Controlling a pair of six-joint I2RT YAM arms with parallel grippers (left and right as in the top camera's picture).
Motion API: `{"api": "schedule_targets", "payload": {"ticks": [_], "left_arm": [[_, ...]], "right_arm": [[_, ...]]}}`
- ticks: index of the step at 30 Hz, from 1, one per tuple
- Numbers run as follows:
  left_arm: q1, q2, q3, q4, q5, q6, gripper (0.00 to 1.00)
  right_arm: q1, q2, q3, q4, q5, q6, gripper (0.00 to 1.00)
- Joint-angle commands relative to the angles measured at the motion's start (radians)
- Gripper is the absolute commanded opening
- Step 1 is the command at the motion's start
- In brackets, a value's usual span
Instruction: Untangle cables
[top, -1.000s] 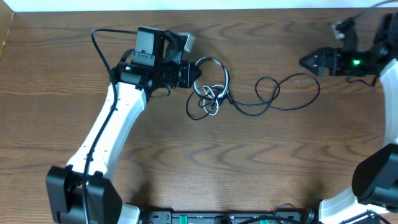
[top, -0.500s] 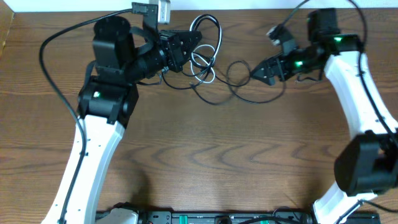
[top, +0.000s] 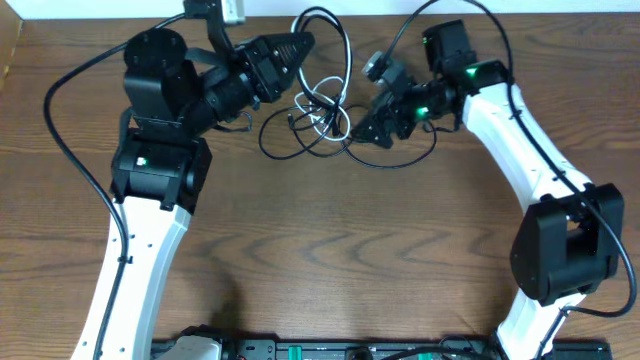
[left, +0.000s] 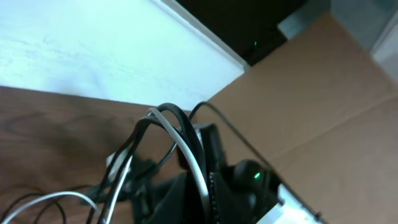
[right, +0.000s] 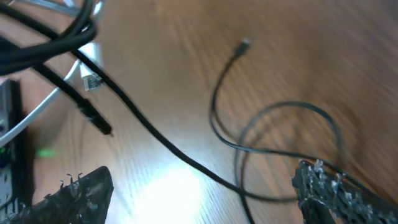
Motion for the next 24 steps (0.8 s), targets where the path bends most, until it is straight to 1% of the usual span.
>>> {"api": "schedule_targets", "payload": {"ticks": [1, 2, 5, 9, 11, 12, 14, 15, 16, 17, 18, 19, 22, 24], "left_arm": [[0.018, -0.016, 0.011, 0.013, 0.018, -0.140, 0.08], [0.018, -0.016, 0.011, 0.013, 0.018, -0.161, 0.08], [0.018, -0.016, 0.011, 0.025, 0.019, -0.210, 0.08], [0.018, -0.016, 0.011, 0.092, 0.054, -0.241, 0.07], [0.018, -0.016, 0.011, 0.123, 0.064, -0.261, 0.08], [0.018, -0.016, 0.011, 0.130, 0.063, -0.266, 0.08], [0.018, -0.016, 0.011, 0.133, 0.063, -0.266, 0.07], [0.018, -0.016, 0.011, 0.132, 0.063, -0.265, 0.08], [0.018, -0.016, 0.011, 0.132, 0.063, -0.264, 0.07], [0.021, -0.016, 0.011, 0.132, 0.063, -0.264, 0.07], [0.024, -0.016, 0.011, 0.132, 0.063, -0.260, 0.08], [0.028, -0.016, 0.011, 0.132, 0.062, -0.248, 0.07], [0.055, -0.015, 0.011, 0.121, 0.058, -0.161, 0.07], [0.080, -0.015, 0.011, 0.072, 0.046, -0.098, 0.07]], "right_arm": [[0.024, 0.048, 0.009, 0.009, -0.089, -0.092, 0.87], [0.032, 0.052, 0.009, 0.024, -0.093, -0.091, 0.86], [0.054, 0.080, 0.009, 0.076, -0.092, -0.086, 0.78], [0.078, 0.106, 0.009, 0.140, -0.092, -0.034, 0.73], [0.087, 0.112, 0.009, 0.161, -0.092, -0.010, 0.73], [0.090, 0.113, 0.009, 0.165, -0.092, -0.003, 0.71], [0.092, 0.112, 0.009, 0.172, -0.091, 0.018, 0.61], [0.090, 0.112, 0.009, 0.175, -0.091, 0.037, 0.50], [0.085, 0.112, 0.009, 0.175, -0.087, 0.058, 0.34], [0.076, 0.112, 0.009, 0.175, -0.079, 0.087, 0.15], [0.064, 0.112, 0.009, 0.175, -0.059, 0.135, 0.05], [0.050, 0.112, 0.009, 0.174, -0.033, 0.188, 0.01], [-0.019, 0.112, 0.009, 0.152, 0.091, 0.374, 0.01], [-0.071, 0.112, 0.009, 0.113, 0.153, 0.446, 0.01]]}}
